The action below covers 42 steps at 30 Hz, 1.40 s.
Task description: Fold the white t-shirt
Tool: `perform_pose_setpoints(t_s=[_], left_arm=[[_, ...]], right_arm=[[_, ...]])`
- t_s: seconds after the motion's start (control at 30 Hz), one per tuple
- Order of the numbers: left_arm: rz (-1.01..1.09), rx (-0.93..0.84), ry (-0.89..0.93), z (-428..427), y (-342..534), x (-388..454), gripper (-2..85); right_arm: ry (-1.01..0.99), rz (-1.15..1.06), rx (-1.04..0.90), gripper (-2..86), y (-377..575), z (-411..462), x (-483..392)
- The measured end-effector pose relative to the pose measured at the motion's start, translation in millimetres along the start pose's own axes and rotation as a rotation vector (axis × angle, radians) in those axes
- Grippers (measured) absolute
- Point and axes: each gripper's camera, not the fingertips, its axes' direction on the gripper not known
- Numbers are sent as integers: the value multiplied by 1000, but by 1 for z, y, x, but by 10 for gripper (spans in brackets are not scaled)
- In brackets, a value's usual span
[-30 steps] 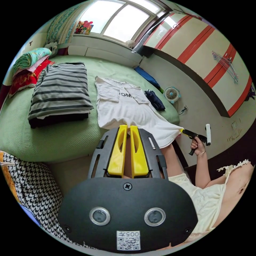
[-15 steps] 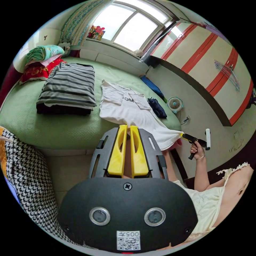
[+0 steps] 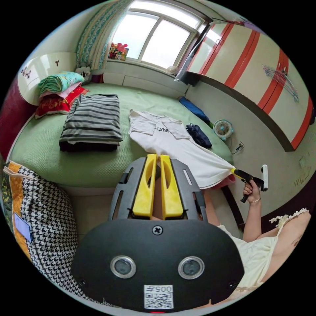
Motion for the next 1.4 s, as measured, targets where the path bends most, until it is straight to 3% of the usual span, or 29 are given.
perform_pose_setpoints(t_s=[0.57, 0.83, 1.07, 1.4], left_arm=[[-7, -10, 20, -15, 0, -11, 29], [-61, -39, 41, 31, -38, -31, 30], [31, -103, -40, 104, -130, -33, 29], [89, -194, -195, 256, -293, -57, 33]], right_arm=[[24, -58, 44, -15, -2, -30, -17], [33, 18, 1, -15, -43, 27, -21], [158, -25, -4, -15, -105, 83, -49], [388, -245, -7, -15, -270, 213, -130]])
